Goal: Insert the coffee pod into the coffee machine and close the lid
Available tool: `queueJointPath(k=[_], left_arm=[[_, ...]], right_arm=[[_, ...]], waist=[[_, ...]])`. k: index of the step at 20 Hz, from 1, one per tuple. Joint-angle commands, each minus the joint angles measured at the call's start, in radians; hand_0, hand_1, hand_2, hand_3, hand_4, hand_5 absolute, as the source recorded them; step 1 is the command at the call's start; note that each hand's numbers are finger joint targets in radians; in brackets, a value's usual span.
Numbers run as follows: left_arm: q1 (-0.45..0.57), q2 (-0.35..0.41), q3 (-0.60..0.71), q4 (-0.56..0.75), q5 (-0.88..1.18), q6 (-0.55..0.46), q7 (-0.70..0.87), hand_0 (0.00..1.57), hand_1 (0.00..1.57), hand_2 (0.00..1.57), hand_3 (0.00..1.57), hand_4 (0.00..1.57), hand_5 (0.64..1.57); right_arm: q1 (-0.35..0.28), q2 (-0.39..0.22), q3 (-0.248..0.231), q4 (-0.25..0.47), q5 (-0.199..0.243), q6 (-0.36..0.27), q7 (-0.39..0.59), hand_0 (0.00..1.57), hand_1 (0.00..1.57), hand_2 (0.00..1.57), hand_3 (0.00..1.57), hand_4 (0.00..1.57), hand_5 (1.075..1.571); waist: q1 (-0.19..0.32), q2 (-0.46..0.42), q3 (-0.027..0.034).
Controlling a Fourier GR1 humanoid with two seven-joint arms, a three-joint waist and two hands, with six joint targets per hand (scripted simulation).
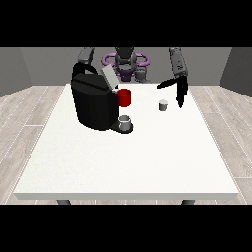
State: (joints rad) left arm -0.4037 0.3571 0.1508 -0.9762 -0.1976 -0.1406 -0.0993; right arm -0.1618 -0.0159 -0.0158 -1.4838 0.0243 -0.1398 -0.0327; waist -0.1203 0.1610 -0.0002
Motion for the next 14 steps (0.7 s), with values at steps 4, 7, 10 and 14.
queueJointPath(k=[4,7,10,14], left_arm=[[-0.055,-0.001,-0.037,0.142,-0.099,0.035,-0.080,0.00,0.00,0.46,0.00,0.00,1.571],[-0.074,-0.023,-0.063,0.146,-0.131,0.044,-0.039,0.45,0.45,0.61,0.30,0.00,1.571],[-0.089,0.010,-0.044,0.213,-0.151,0.053,-0.010,0.81,0.81,0.85,0.50,0.00,1.571],[-0.105,0.059,-0.071,0.255,-0.221,0.078,-0.084,0.63,0.63,0.76,0.49,0.00,1.571]], right_arm=[[-0.062,-0.027,-0.025,0.038,-0.004,0.000,0.045,0.00,0.00,0.00,0.00,0.41,1.571],[-0.076,-0.030,-0.059,0.114,-0.002,-0.021,0.015,0.00,0.00,0.00,0.00,0.39,1.571],[-0.042,-0.002,-0.021,0.088,0.009,-0.026,0.021,0.00,0.00,0.00,0.00,0.39,1.571],[-0.066,0.014,0.006,0.067,0.021,-0.041,0.020,0.00,0.00,0.00,0.00,0.45,1.571]], waist=[[-0.004,0.016,-0.0002],[0.028,-0.014,0.0002],[0.008,-0.024,0.0001],[-0.013,0.027,-0.0002]])
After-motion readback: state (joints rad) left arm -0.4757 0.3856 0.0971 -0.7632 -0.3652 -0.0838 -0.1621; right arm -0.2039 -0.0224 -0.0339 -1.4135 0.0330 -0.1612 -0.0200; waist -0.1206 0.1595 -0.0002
